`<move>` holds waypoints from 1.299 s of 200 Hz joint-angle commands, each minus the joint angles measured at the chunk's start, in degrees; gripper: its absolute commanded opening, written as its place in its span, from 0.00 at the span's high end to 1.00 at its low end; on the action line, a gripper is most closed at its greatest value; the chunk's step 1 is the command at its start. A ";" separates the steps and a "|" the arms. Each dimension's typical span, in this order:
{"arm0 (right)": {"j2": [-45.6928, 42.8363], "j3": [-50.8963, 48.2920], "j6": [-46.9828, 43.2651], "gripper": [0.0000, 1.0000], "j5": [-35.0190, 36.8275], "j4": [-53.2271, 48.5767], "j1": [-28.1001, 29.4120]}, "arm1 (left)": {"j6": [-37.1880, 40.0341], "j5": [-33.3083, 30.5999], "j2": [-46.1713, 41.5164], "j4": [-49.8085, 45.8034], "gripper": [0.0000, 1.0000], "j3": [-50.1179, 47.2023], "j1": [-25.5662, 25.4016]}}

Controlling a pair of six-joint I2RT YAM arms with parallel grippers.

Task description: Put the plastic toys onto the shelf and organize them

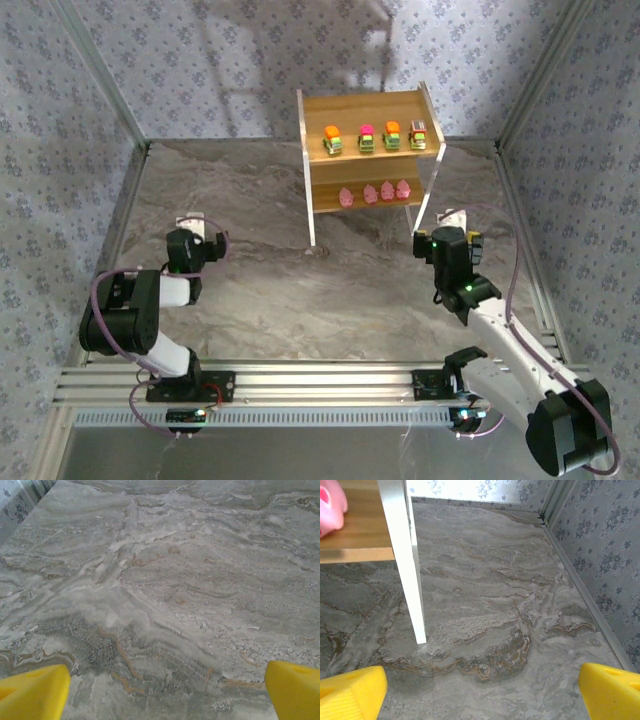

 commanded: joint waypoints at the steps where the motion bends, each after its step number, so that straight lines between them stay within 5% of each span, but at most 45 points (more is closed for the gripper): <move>1: 1.89 -1.46 -2.26 0.00 -2.20 5.65 -2.04 | -0.98 0.78 0.34 1.02 0.00 1.68 0.64; 107: 15.78 -2.40 -4.19 0.00 -13.63 22.73 -13.74 | -1.17 1.01 0.34 0.72 0.00 1.86 0.73; 260: 28.76 -5.46 -9.11 0.01 -17.45 41.79 -15.15 | -1.17 1.13 0.34 0.65 0.00 1.91 0.91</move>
